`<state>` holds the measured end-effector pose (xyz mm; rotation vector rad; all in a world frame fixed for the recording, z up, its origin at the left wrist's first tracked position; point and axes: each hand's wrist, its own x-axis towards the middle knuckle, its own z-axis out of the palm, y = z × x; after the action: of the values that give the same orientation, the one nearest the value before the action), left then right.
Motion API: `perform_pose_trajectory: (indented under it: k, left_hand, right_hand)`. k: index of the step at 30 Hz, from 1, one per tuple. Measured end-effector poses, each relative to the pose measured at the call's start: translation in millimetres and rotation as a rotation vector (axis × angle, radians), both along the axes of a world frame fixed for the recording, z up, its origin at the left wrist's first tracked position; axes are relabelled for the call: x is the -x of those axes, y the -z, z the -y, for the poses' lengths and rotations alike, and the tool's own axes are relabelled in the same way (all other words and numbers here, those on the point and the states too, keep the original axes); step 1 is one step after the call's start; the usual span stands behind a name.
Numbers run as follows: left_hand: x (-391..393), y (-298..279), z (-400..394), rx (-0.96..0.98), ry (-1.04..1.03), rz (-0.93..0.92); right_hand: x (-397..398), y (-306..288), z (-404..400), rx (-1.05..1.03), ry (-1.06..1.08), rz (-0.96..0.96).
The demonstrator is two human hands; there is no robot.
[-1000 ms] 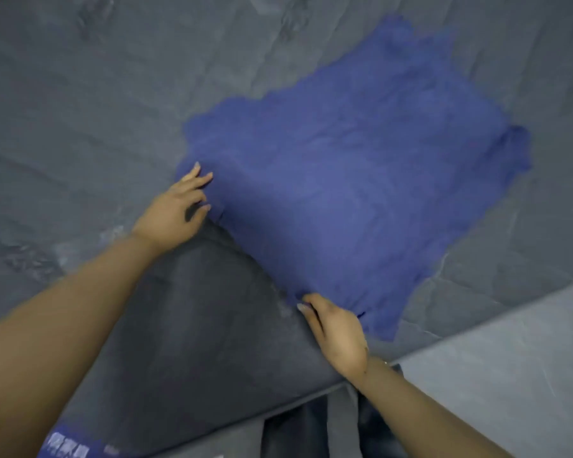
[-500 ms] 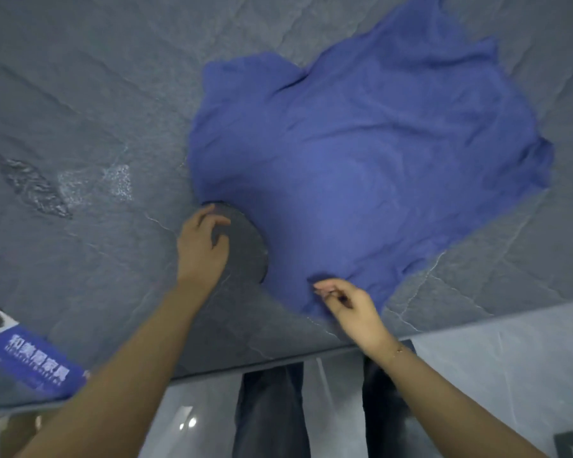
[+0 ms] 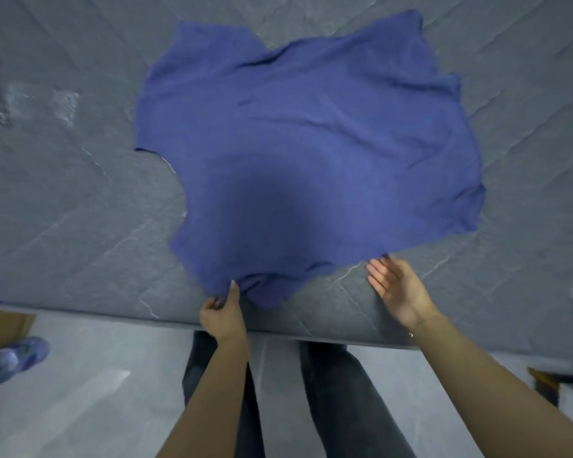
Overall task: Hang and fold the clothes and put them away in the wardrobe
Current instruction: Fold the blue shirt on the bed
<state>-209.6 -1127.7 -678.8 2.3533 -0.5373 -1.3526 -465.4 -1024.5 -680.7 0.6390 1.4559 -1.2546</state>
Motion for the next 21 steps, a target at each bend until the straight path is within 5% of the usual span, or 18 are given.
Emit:
perform_pose_trajectory:
  k: [7, 10, 14, 21]
  left_hand:
    - [25, 10, -6, 0.009, -0.031, -0.473]
    - [24, 14, -4, 0.075, -0.215, -0.408]
    - [19, 14, -30, 0.049, -0.202, -0.049]
    - [18, 1, -70, 0.016, -0.107, -0.127]
  right_hand:
    - [54, 12, 32, 0.245, 0.202, 0.049]
    - [80, 12, 36, 0.319, 0.327, 0.037]
    - [115, 15, 18, 0.163, 0.347, -0.105]
    - [145, 22, -22, -0.124, 0.157, -0.32]
